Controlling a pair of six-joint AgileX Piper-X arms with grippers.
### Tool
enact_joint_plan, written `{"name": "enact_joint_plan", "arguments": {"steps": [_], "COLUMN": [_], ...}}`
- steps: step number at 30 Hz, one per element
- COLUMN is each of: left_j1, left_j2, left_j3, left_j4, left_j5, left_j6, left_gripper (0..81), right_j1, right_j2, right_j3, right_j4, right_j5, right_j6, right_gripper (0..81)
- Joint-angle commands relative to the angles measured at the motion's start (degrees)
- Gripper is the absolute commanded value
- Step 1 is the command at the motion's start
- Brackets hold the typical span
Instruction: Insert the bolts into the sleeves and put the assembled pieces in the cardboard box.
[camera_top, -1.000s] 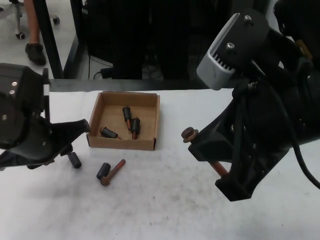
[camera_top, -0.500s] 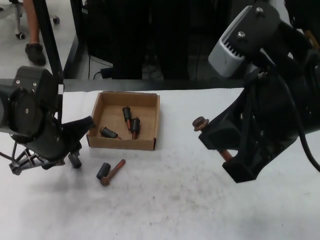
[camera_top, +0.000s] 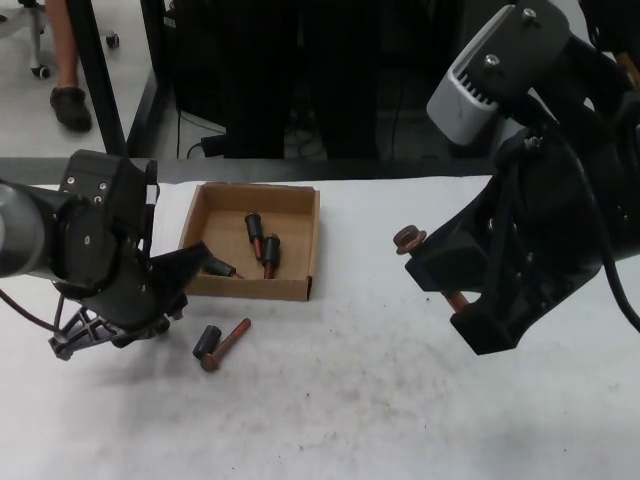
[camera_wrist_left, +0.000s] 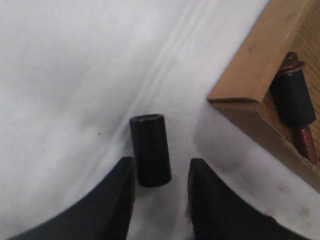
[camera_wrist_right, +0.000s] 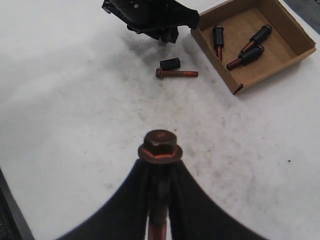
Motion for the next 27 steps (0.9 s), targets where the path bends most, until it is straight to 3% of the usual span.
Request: {"name": "enact_joint_plan", "arguments": {"steps": [1, 9, 19, 27], "left_j1": [-0.17, -0.17, -0.17, -0.17], "left_j2": [-0.2, -0.2, -0.2, 1.68], "left_j3": [-0.4, -0.4, -0.4, -0.4], "left_j4": [-0.5, -0.16, -0.16, -0.59], "left_j5": [-1.7, -4.06, -6.25, -3.18], "left_j6": [-0.28, -5.48, -5.46, -5.46], "left_gripper": [34.2, 34.2, 34.0, 27.7], "right_j1": [-0.28, -0.48, -1.31, -1.52], "right_j2": [-0.77, -0.77, -0.77, -0.77], "right_j3": [-0.11, -0.11, -0.11, -0.11], "right_j4": [-0.29, -0.09, 0.14, 0.14], "right_j5": [-0.18, -0.18, -0.18, -0.18], "right_j6": [-0.54, -1.17, -1.89, -2.7], "right_gripper": [0.3, 0.3, 0.3, 0.3]}}
